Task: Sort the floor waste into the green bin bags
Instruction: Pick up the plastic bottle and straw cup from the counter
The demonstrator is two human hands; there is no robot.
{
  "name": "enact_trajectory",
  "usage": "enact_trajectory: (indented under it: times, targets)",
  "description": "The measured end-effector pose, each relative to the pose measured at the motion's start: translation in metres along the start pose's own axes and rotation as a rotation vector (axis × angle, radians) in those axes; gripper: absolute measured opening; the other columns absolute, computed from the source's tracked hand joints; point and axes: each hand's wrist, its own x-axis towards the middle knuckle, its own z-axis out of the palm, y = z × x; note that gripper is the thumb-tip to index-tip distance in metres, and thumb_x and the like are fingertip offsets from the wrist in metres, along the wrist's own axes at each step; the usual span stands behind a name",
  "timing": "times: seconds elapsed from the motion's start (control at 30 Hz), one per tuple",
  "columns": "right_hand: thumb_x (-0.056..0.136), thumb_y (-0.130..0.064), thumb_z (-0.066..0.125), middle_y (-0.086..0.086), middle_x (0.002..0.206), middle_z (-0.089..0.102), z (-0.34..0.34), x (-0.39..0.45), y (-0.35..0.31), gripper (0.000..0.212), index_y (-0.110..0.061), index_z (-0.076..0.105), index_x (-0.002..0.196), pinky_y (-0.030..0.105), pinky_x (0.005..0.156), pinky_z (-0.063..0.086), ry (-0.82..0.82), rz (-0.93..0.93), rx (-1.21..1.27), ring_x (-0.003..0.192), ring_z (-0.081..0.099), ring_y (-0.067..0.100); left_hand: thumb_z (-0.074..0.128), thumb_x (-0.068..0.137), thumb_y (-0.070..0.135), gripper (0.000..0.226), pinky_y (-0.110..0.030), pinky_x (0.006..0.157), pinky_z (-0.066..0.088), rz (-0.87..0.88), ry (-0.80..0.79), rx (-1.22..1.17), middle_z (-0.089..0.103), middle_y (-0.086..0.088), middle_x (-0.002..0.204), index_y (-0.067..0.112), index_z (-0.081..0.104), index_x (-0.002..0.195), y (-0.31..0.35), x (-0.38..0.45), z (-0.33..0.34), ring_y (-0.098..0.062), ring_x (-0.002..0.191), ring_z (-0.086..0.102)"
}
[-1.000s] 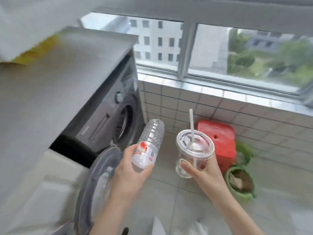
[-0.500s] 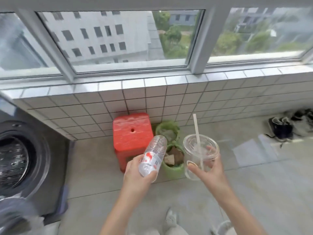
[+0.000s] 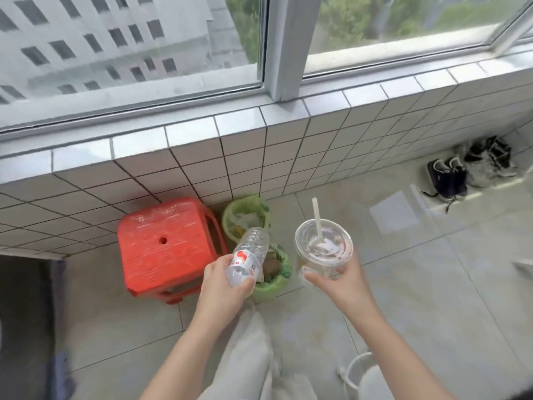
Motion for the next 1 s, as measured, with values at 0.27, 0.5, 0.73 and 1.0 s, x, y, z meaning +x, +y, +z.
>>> enact_trajectory:
  times: [0.27, 0.5, 0.73, 1.0]
  targets:
    - [0.059, -0.032, 0.087, -0.007, 0.116, 0.046, 0.078, 0.142, 0.039, 0.077, -0.030, 0.046, 0.123, 0.031, 0.101, 0.039, 0.062, 0.008, -0.142, 0.114, 0.047, 0.013, 0.069, 0.076, 0.028, 0.057, -0.038, 0.093, 0.045, -0.047, -0.018, 0.153, 0.046, -0.004, 0.124, 0.021, 0.048, 0.129, -0.038, 0.174, 0.024, -0.022, 0.111, 0.051]
    - [0.058, -0.025, 0.086, -0.010, 0.112, 0.053, 0.164, 0.272, 0.114, 0.066, -0.035, 0.049, 0.112, 0.027, 0.095, 0.043, -0.016, 0.014, -0.129, 0.110, 0.050, 0.007, 0.060, 0.081, 0.032, 0.062, -0.038, 0.094, 0.042, -0.083, -0.078, 0.338, 0.037, -0.003, 0.137, 0.021, 0.038, 0.139, -0.103, 0.298, 0.082, -0.030, 0.115, 0.052]
    - [0.058, -0.034, 0.086, 0.005, 0.124, 0.054, 0.242, 0.359, 0.222, 0.078, -0.017, 0.046, 0.123, 0.032, 0.101, 0.041, -0.041, 0.158, -0.181, 0.115, 0.052, 0.018, 0.064, 0.077, 0.027, 0.063, -0.036, 0.097, 0.039, -0.217, -0.201, 0.391, 0.037, -0.008, 0.130, 0.012, 0.039, 0.132, -0.178, 0.385, 0.125, -0.036, 0.115, 0.049]
    - [0.069, -0.034, 0.079, 0.008, 0.129, 0.044, 0.302, 0.429, 0.260, 0.086, -0.010, 0.033, 0.137, 0.028, 0.093, 0.038, -0.099, 0.046, -0.385, 0.118, 0.047, 0.024, 0.061, 0.083, 0.024, 0.067, -0.039, 0.104, 0.035, -0.141, -0.129, 0.407, 0.026, -0.015, 0.140, 0.013, 0.027, 0.140, -0.210, 0.470, 0.153, -0.039, 0.124, 0.042]
